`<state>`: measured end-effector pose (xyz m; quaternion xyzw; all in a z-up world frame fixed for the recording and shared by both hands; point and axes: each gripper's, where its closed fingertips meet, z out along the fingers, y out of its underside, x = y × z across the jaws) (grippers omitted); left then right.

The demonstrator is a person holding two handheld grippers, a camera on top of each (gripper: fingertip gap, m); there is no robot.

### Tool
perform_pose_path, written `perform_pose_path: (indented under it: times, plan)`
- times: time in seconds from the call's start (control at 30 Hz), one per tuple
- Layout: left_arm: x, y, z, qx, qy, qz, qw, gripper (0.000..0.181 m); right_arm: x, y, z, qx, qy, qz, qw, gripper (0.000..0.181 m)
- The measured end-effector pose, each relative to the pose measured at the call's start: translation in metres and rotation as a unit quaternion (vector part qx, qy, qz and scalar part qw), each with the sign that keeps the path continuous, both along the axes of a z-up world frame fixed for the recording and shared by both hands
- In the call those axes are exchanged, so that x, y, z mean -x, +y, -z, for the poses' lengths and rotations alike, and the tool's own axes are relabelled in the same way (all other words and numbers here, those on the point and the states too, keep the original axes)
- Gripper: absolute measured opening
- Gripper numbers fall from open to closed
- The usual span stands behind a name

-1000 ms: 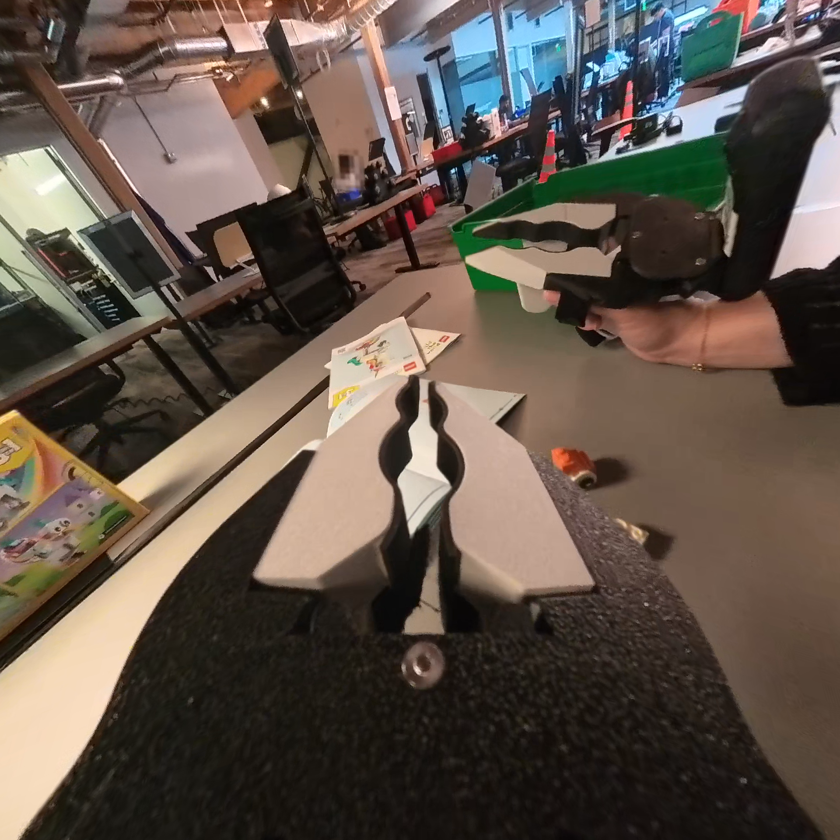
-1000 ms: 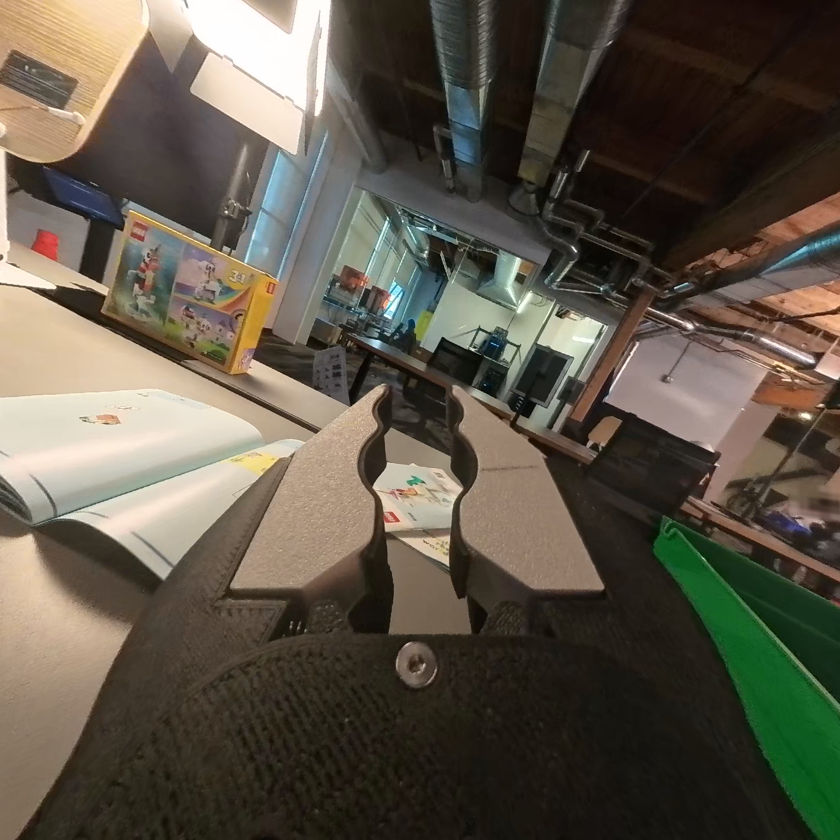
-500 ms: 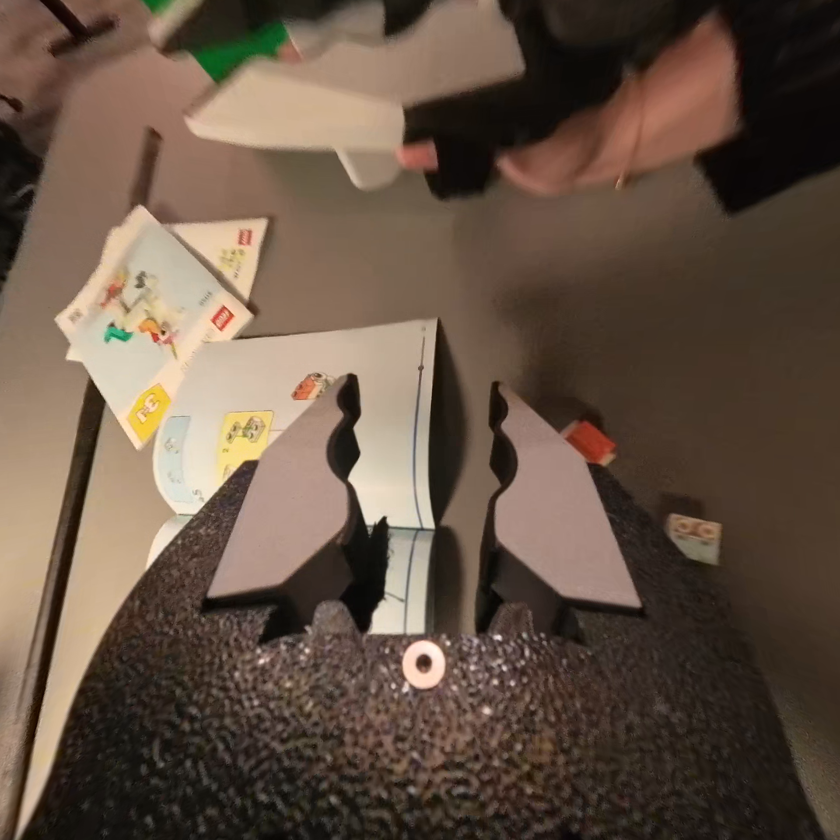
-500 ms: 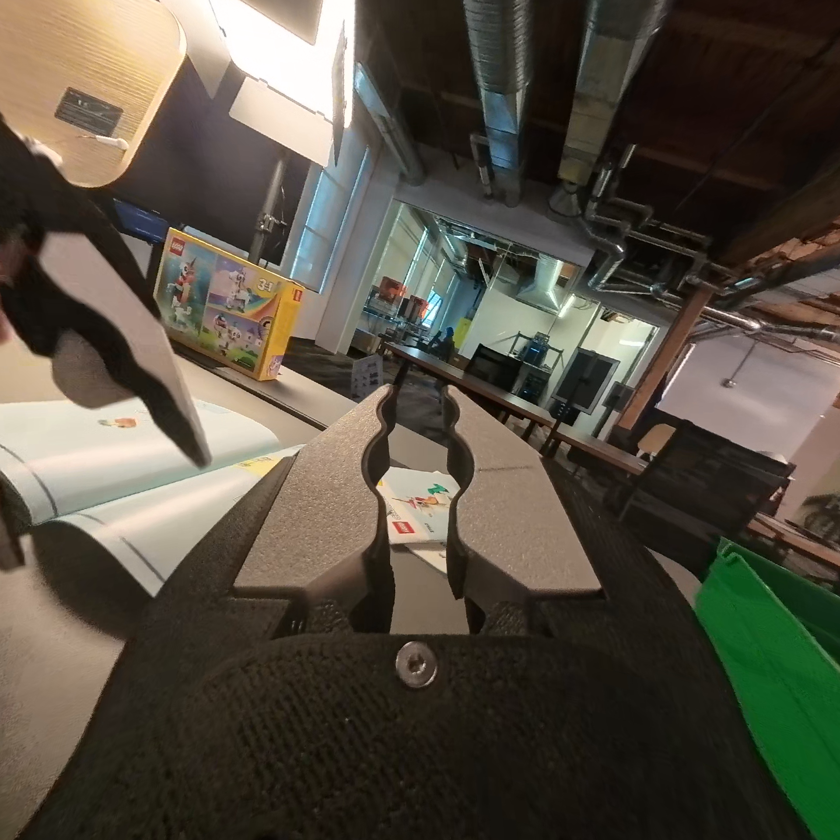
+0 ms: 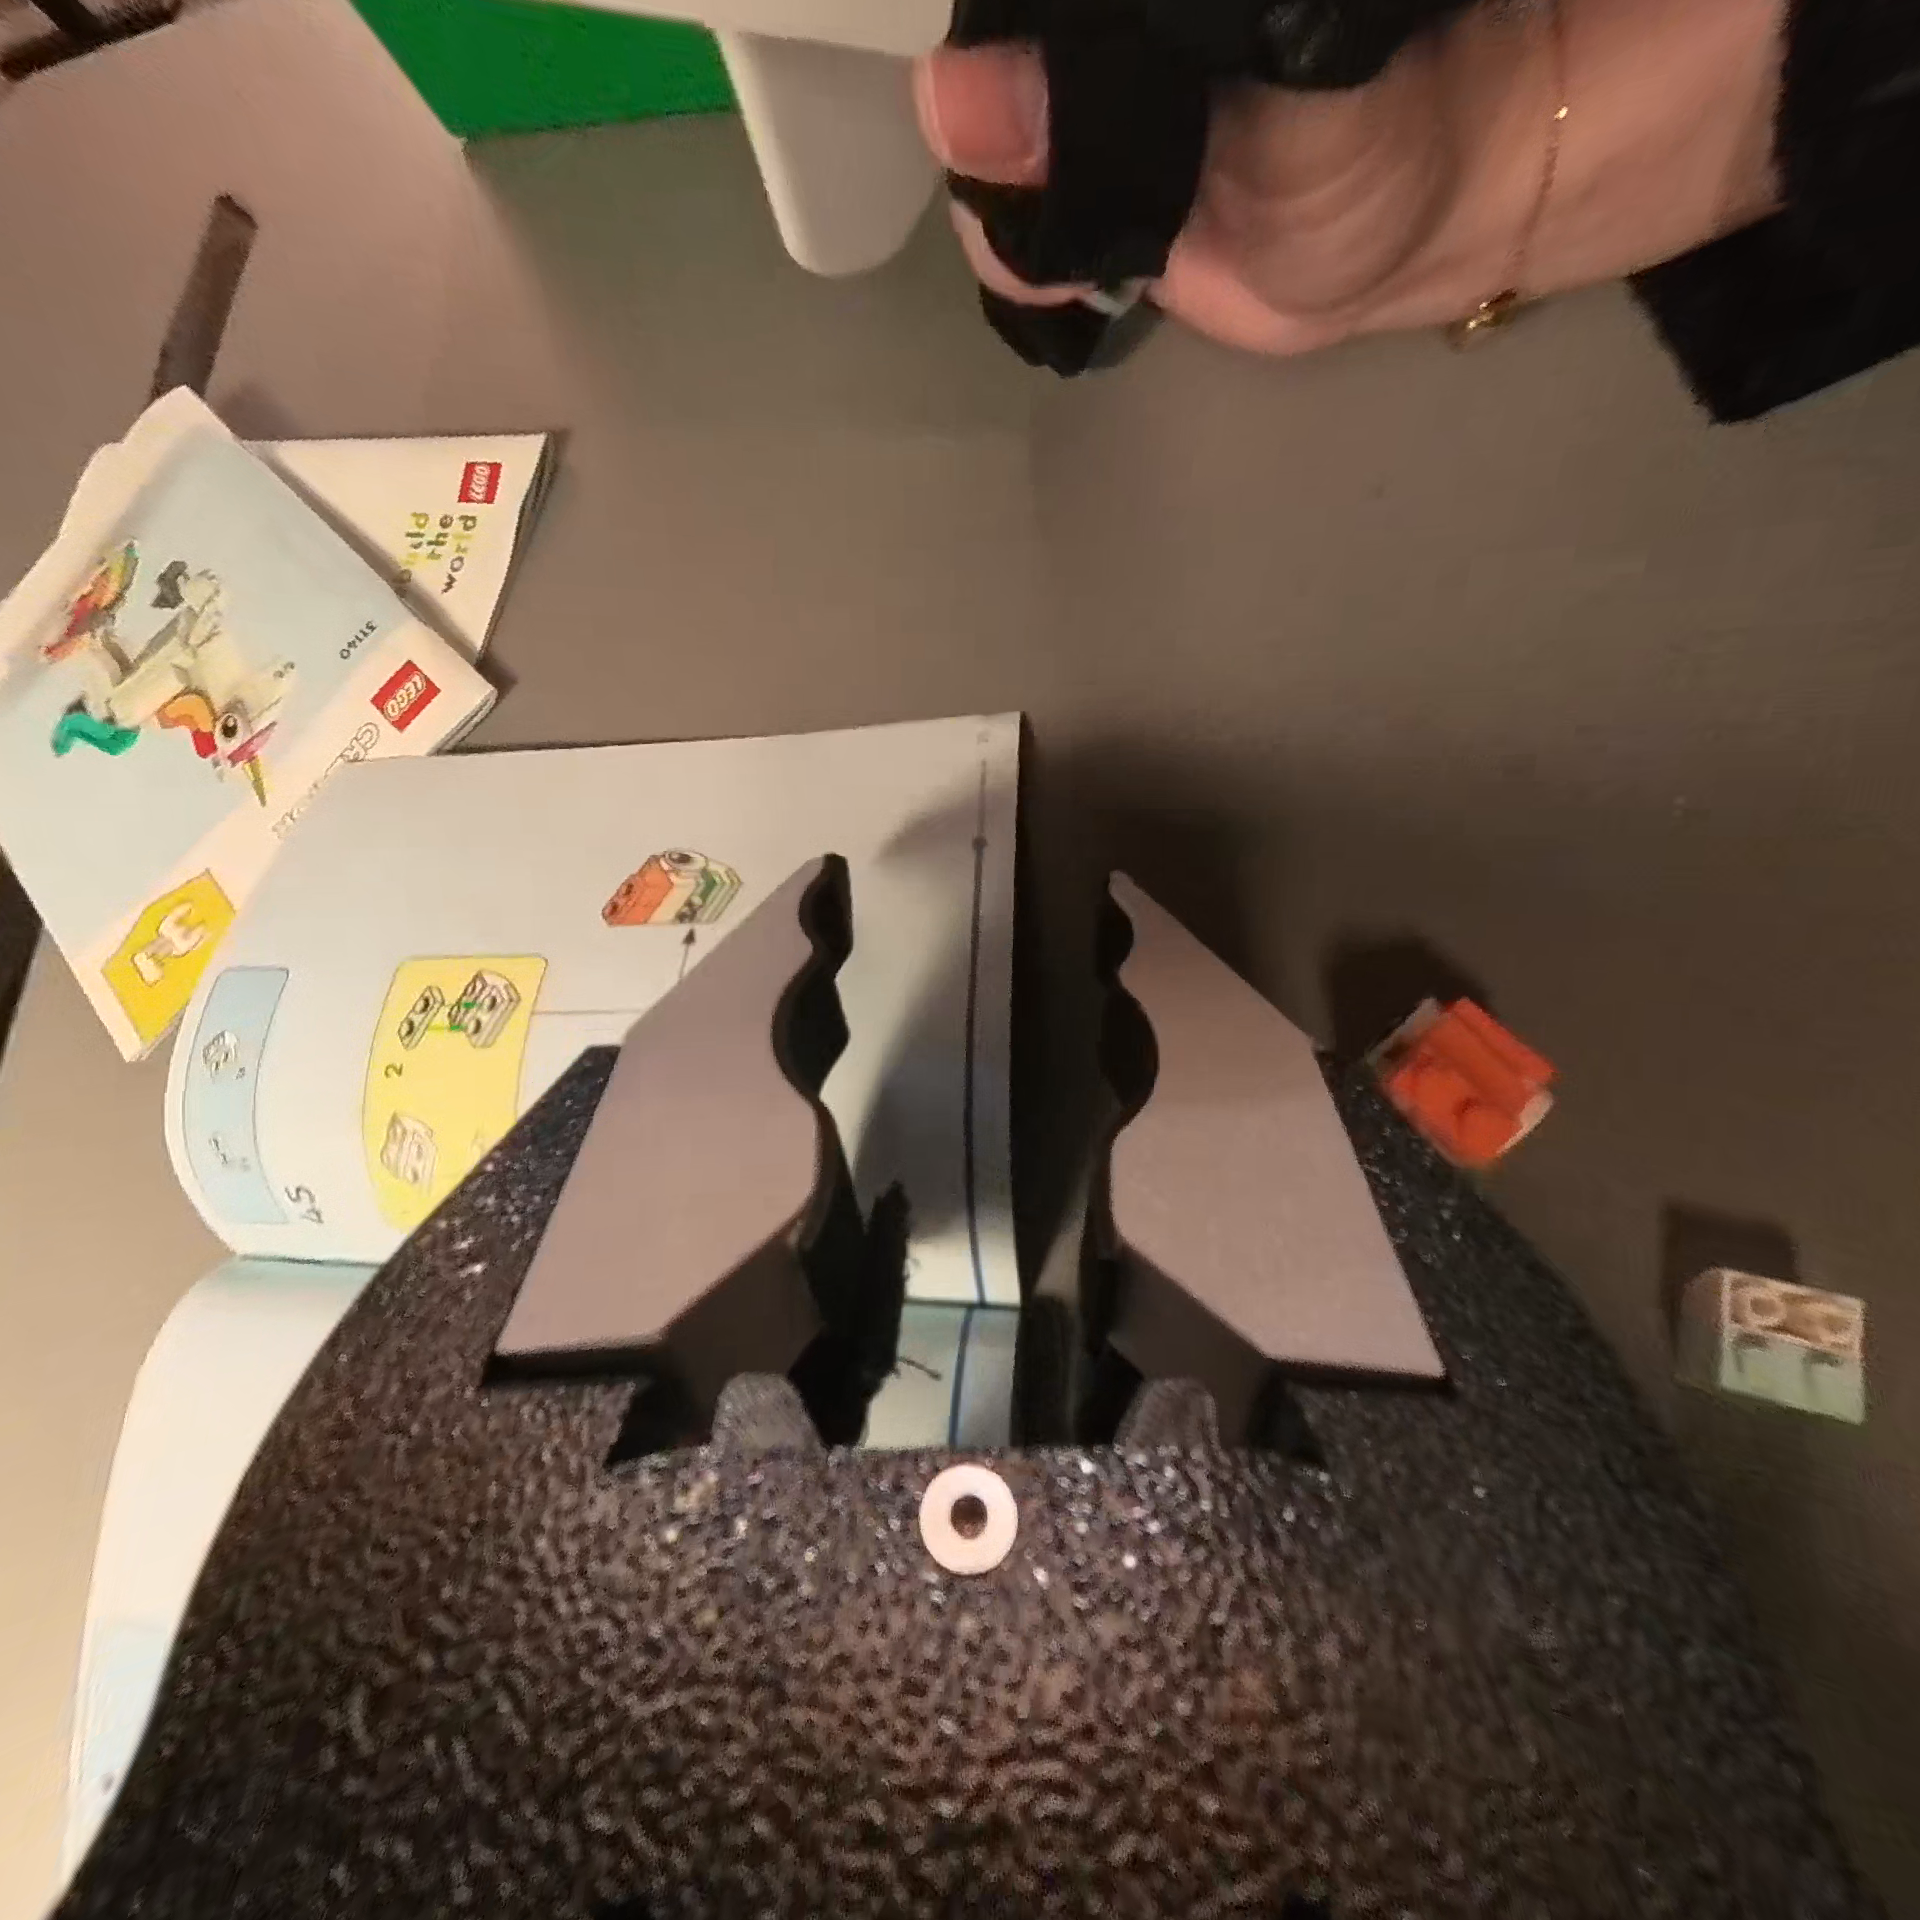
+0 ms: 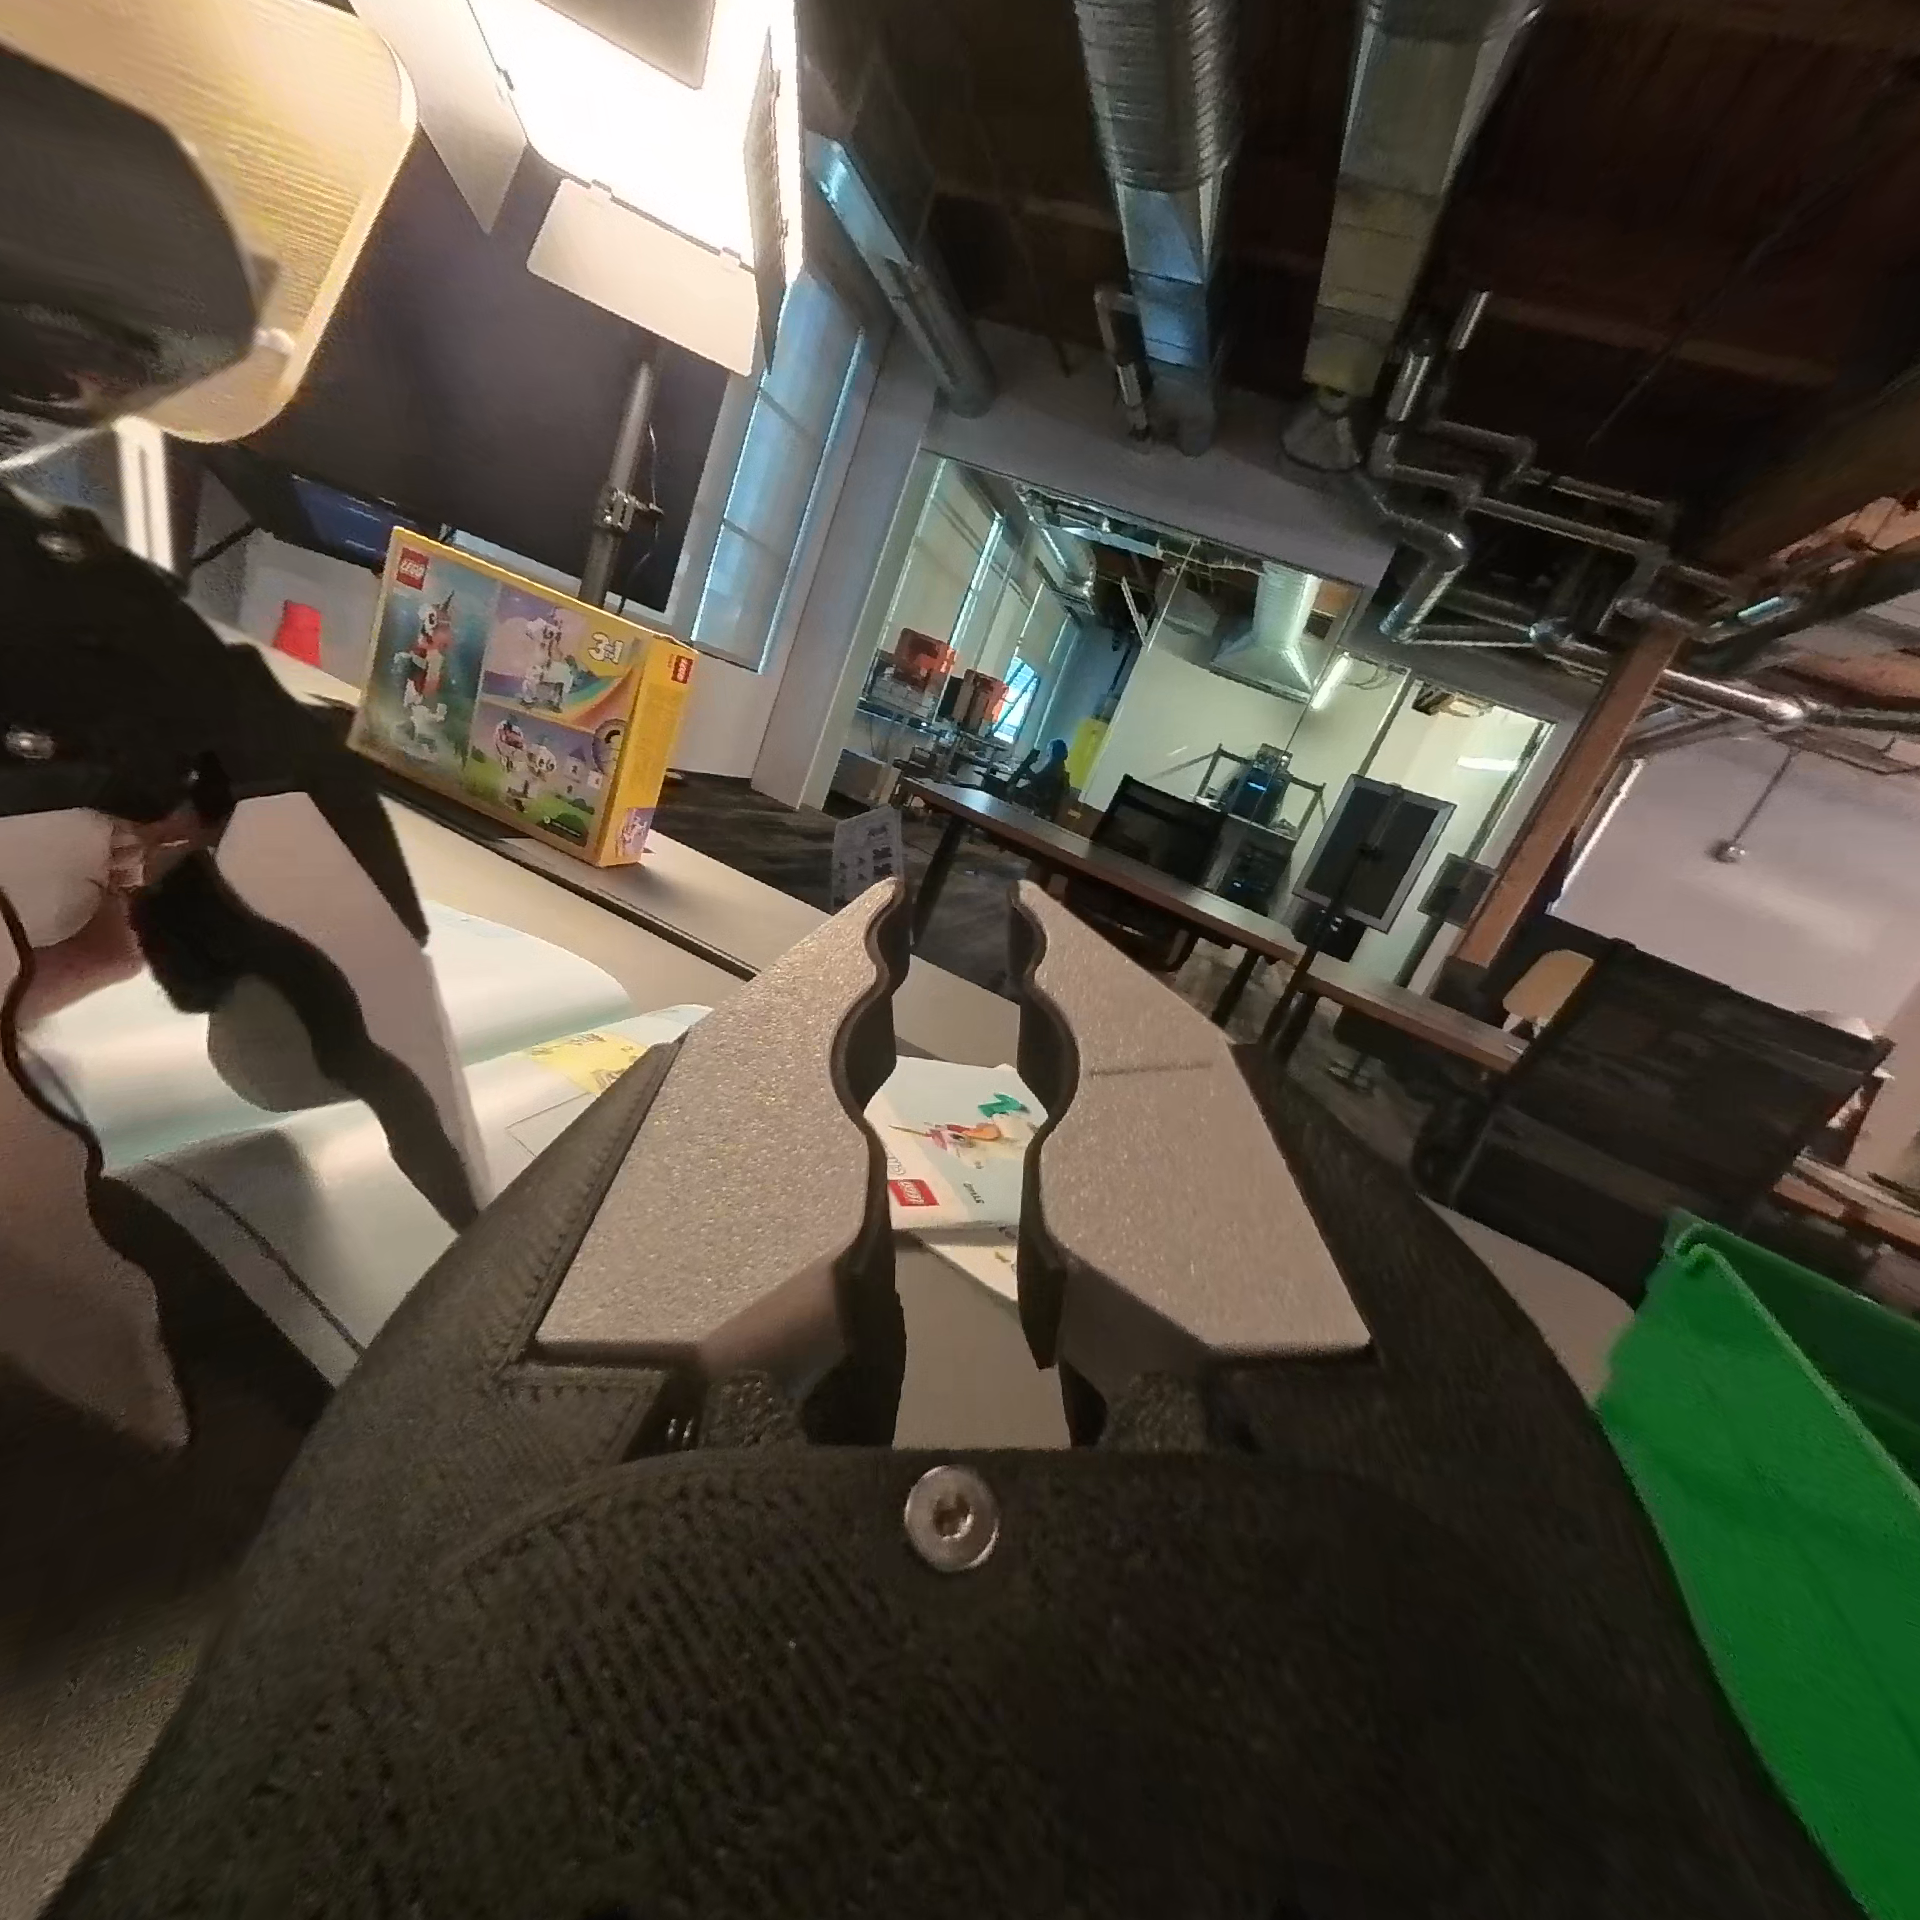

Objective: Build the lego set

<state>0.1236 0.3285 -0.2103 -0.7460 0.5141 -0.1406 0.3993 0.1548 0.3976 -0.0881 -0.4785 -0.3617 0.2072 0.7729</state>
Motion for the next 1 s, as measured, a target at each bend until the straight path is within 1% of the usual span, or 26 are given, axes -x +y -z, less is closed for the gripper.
perform_pose_path:
  times: [0.03,0.13,0.2,0.27,0.33,0.43,1.0]
  plan:
    - [0.003,0.0,0.0,-0.008,0.0,-0.004,1.0,0.043,0.0,0.0,0.0,0.001,0.001,-0.001,1.0,0.015]
    - [0.011,-0.003,0.003,-0.03,-0.003,-0.011,0.999,0.036,0.001,-0.002,0.001,0.003,-0.002,-0.004,1.0,0.015]
    - [0.013,-0.004,0.0,-0.051,-0.017,-0.012,0.998,0.026,0.001,-0.003,0.001,0.001,-0.005,-0.005,1.0,0.015]
    - [0.015,-0.003,-0.001,-0.068,-0.014,-0.01,0.998,0.019,0.002,-0.004,0.002,0.001,-0.008,-0.006,1.0,0.015]
    - [0.014,-0.004,-0.001,-0.067,-0.021,-0.007,0.997,0.015,0.002,-0.004,0.003,0.002,-0.01,-0.007,1.0,0.015]
    - [0.014,-0.005,-0.002,-0.063,-0.031,-0.007,0.997,0.014,0.002,-0.004,0.003,0.006,-0.009,-0.007,1.0,0.015]
    - [0.014,-0.005,-0.002,-0.064,-0.031,-0.007,0.997,0.014,0.004,-0.004,0.007,0.015,-0.015,-0.014,1.0,0.015]
